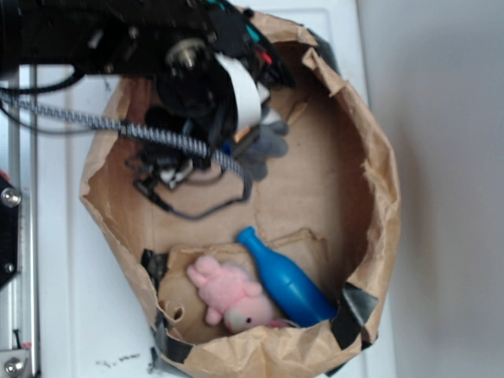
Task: Grab the green ball.
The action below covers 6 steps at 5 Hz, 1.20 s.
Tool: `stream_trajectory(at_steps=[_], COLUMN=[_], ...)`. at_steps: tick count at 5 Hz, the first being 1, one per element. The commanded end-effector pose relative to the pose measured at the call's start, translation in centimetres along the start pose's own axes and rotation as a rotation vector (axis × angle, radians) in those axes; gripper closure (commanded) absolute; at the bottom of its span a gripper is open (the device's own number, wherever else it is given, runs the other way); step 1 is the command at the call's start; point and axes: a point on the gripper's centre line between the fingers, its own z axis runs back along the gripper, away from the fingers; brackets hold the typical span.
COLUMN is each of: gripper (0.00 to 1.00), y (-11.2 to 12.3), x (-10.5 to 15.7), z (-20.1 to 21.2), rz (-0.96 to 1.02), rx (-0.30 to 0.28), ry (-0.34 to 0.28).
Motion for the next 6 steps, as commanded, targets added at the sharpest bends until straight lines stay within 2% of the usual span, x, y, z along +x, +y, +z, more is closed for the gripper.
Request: stream_trajectory(at_steps=[1, 2, 3, 4, 5, 6], gripper=[0.00, 0.00, 0.00, 0.00, 0.00, 0.00], y=[0.8, 2.0, 2.9, 2.5, 3.5, 4.2], x=[-3.3, -3.8, -3.7, -3.2, -2.5, -2.1], z=[2.8, 1.9, -0.3, -2.2, -2.7, -3.5], rz=[-0.005, 0.020, 0.011, -0.031, 0.004, 0.024], rx=[-0.033, -0.038, 0.010, 0.060, 0.064, 0.060], ry=[0.061, 0.103, 0.138, 0.135, 0.125, 0.144])
